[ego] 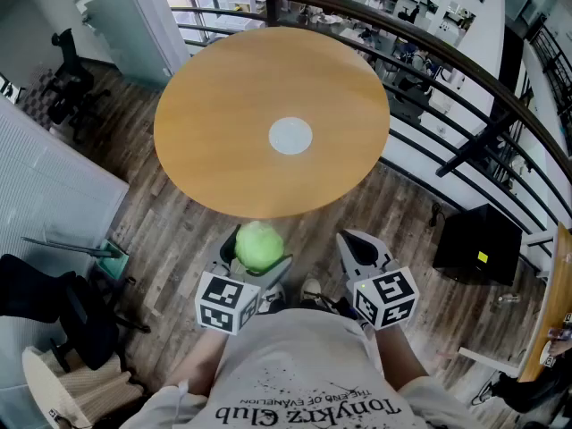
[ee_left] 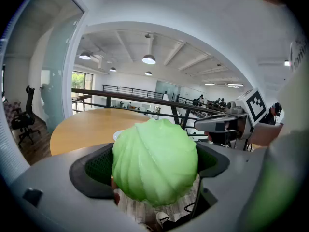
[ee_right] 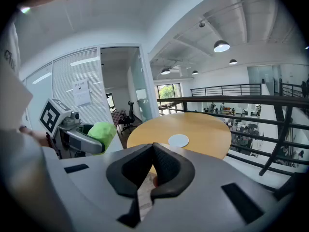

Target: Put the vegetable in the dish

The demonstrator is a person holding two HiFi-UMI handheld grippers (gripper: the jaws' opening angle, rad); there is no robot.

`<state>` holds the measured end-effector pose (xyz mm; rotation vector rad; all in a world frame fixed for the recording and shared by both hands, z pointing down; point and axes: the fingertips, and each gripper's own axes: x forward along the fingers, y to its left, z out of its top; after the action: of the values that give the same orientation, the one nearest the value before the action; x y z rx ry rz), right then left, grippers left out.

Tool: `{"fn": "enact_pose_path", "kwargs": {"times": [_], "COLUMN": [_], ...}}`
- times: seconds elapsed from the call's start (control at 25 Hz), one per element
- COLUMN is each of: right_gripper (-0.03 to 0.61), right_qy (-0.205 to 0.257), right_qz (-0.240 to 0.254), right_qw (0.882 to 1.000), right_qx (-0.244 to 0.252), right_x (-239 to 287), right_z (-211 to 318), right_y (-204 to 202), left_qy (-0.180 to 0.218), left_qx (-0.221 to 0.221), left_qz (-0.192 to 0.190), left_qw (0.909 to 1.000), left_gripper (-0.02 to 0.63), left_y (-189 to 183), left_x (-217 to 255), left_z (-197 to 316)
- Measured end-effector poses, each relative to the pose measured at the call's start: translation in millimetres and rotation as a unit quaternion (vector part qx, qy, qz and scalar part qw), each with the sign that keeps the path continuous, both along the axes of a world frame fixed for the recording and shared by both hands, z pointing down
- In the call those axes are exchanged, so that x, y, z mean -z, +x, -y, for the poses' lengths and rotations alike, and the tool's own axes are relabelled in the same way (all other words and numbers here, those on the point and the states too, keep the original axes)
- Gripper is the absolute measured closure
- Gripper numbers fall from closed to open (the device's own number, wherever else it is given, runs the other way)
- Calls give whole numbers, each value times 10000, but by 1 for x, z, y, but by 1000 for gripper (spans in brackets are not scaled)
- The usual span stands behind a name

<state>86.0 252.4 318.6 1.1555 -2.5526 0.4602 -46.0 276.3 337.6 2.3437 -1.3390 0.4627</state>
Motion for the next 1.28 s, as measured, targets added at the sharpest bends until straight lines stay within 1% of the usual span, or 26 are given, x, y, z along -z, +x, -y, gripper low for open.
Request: {"fn": "enact_pose_path", "kwargs": {"times": [0.24,0.56,0.8,1.08,1.28], "right_gripper": [557,557,557,557,557], "right_qy": [-12,2,-50,-11,70], "right_qz": [-32,-61,181,159,197], "right_qw": [10000,10000,9995,9986,9971], "right_qx": [30,-5,-266,-505,-731], "right_x": [1,0,-1,5,8], "right_z": [-9,-6,-2,-1,-7], "right_y": [-7,-8,-4,-4,-10], "left_qy": [25,4,-10,27,52], "left_qx": [-2,-55,-143,-244,-387], "left_qz": [15,27,6,-71,-43], "left_qw": [10000,10000,9999,9997,9992], "left_gripper": [120,120,121,120,120], "left_y": [-6,-7,-9,-21,-34], "left_x": [5,2,-2,0,-2], "left_z": [-6,-6,-5,-10,-22]}}
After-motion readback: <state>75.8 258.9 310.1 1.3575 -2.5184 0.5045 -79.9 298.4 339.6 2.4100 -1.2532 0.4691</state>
